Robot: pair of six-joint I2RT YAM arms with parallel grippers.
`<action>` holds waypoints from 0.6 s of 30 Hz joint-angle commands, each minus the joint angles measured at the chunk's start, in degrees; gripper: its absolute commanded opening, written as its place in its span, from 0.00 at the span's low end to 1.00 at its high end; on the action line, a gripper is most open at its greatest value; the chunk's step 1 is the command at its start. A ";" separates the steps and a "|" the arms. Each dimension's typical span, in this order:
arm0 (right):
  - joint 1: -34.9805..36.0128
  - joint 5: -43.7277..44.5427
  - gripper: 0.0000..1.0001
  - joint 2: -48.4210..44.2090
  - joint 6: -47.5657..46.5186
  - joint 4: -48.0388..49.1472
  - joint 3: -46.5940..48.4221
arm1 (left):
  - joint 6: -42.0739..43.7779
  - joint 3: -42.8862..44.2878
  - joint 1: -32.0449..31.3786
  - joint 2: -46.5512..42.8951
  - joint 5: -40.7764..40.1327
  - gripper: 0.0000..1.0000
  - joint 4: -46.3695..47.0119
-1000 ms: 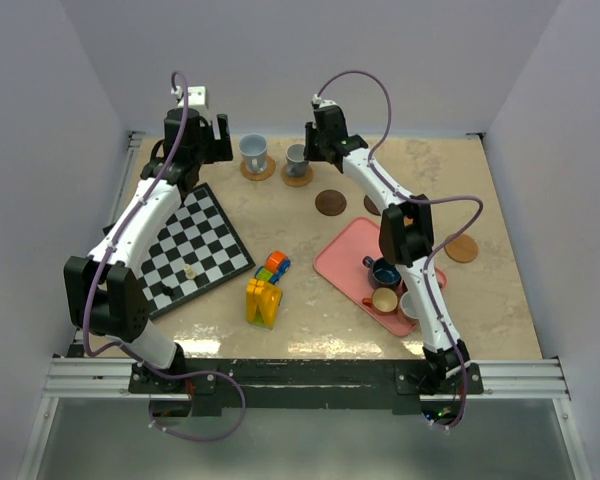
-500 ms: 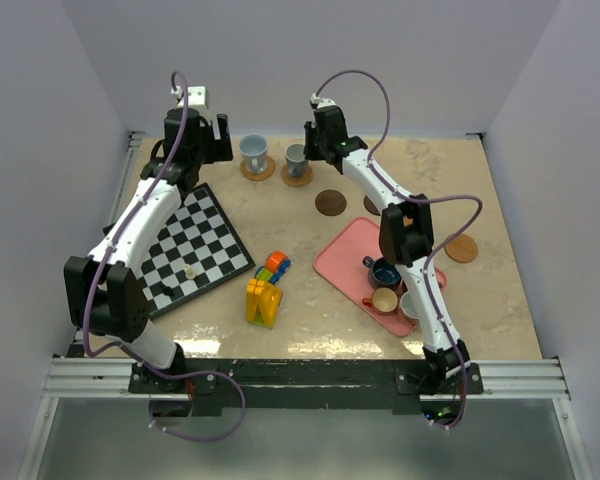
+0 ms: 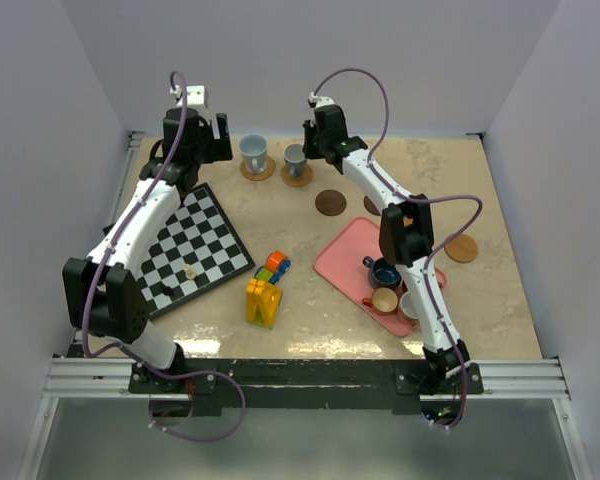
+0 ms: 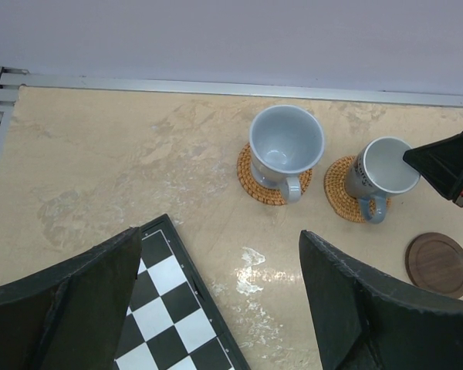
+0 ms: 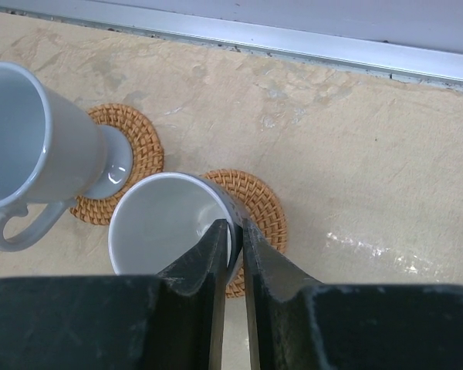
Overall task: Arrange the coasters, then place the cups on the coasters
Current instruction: Place the cup on the coaster.
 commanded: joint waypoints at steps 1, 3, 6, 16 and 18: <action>-0.03 -1.54 0.16 -2.93 -0.85 1.99 -0.66 | -1.10 -0.08 0.72 -2.96 0.04 0.87 2.02; -0.20 -1.45 0.18 -2.93 -0.85 1.99 -0.75 | -1.19 -0.17 0.72 -3.13 0.04 0.87 2.02; -0.20 -1.45 0.21 -3.01 -0.85 1.99 -0.75 | -1.19 -0.25 0.72 -3.22 0.04 0.87 2.02; -0.56 -3.73 0.58 -4.77 -0.15 4.01 -0.93 | -1.19 -0.25 0.72 -3.49 0.22 0.87 2.11; -0.82 -5.05 0.64 -5.30 0.29 4.62 -1.19 | -1.28 -0.25 0.72 -3.66 0.39 0.87 2.11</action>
